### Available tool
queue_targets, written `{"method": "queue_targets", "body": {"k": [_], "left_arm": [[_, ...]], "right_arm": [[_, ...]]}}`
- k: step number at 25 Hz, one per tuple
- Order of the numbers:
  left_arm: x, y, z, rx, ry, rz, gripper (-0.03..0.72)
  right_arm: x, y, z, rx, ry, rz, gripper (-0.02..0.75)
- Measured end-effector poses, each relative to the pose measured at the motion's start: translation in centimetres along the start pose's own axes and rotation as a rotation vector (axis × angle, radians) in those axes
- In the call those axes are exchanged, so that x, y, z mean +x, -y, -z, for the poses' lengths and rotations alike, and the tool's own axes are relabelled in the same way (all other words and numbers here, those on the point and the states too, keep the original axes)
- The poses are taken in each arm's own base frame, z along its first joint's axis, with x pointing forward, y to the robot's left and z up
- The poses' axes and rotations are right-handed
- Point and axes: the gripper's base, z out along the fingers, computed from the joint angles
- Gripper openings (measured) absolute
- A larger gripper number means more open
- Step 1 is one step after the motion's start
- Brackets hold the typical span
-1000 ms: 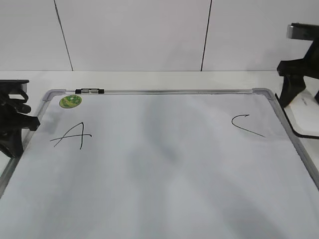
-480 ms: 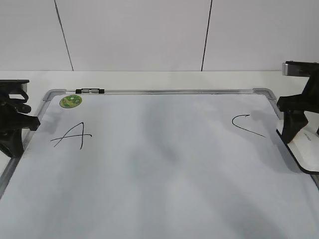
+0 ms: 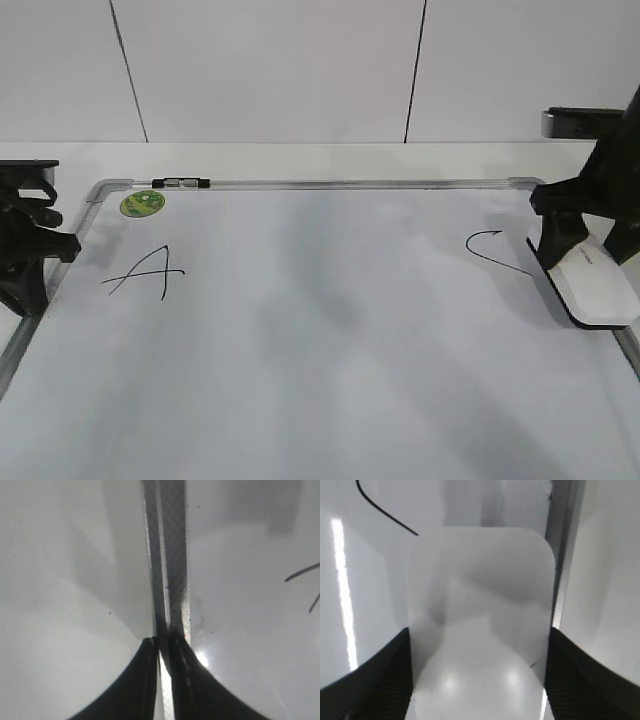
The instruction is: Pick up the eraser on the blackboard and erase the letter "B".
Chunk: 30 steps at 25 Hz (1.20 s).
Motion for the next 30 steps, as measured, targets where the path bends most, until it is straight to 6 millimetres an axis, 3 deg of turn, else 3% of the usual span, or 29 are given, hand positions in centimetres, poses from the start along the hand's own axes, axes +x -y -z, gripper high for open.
{"method": "queue_targets", "body": {"k": [9, 17, 30], "left_arm": [[0.0, 0.0, 0.0, 0.001, 0.001, 0.0, 0.06], [0.0, 0.0, 0.0, 0.001, 0.001, 0.0, 0.061], [0.0, 0.0, 0.0, 0.001, 0.001, 0.0, 0.062]], "right_arm": [[-0.3, 0.0, 0.0, 0.013, 0.032, 0.008, 0.544], [-0.6, 0.2, -1.6, 0.014, -0.003, 0.006, 0.544], [-0.6, 0.2, -1.7, 0.016, -0.007, 0.007, 0.544]]}}
